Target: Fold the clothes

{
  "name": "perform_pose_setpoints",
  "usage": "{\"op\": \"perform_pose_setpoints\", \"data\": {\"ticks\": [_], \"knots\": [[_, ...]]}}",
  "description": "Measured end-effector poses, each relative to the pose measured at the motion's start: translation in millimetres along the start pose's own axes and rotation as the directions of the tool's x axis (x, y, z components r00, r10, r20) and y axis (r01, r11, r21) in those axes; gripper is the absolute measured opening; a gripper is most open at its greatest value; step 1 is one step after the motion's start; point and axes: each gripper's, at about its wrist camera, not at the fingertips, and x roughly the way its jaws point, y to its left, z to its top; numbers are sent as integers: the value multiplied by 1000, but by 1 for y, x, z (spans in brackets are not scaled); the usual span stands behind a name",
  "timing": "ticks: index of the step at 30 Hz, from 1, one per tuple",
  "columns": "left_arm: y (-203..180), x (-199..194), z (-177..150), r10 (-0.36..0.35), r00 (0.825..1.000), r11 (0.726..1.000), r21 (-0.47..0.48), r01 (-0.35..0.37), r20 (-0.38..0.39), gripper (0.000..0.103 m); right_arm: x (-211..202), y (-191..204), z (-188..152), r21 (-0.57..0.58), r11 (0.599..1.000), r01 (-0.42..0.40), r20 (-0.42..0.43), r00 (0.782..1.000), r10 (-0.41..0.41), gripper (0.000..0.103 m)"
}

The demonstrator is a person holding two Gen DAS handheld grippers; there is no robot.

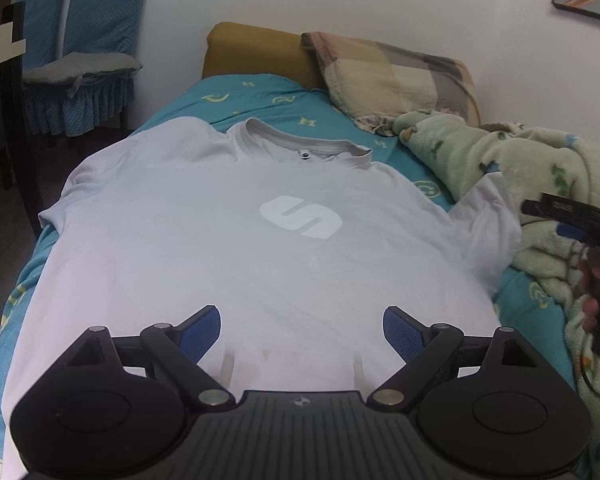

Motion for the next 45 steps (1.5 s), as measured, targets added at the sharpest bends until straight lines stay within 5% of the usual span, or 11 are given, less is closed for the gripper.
{"op": "perform_pose_setpoints", "data": {"ticks": [9,15,19,22,28,32,36,37,41,43,45], "knots": [[-23,-62,-22,-117,993,987,111,114,17,83,-206,-14,-36,290,957,-1,88,996,-26,85],[-87,-93,-71,-259,963,916,298,270,-77,80,-294,-21,-47,378,919,-114,176,983,49,85],[-133,-87,-100,-308,935,869,348,351,-174,75,-335,-25,-46,397,887,-236,276,952,130,85],[-154,-70,-117,-304,921,853,361,378,-246,69,-347,-27,-47,400,873,-280,308,938,160,85],[-172,-33,-133,-331,855,830,308,466,-400,62,-339,-45,-57,494,803,-335,288,934,212,86],[-187,-16,-148,-233,862,820,386,423,-451,55,-326,-56,-66,553,759,-345,263,936,234,86],[-192,-5,-153,-162,879,823,431,371,-448,8,-312,-65,-75,578,739,-345,240,938,250,86],[-192,-6,-150,-170,876,824,423,378,-452,4,-310,-68,-77,591,729,-345,237,938,251,86],[-198,-20,-139,-342,803,771,343,537,-488,3,-303,-79,-83,631,695,-344,242,939,245,87],[-207,-28,-138,-432,735,710,306,634,-522,3,-302,-81,-85,637,690,-345,249,938,240,87],[-215,-32,-142,-474,689,675,276,684,-548,2,-303,-81,-85,634,693,-343,255,939,232,87]]}}
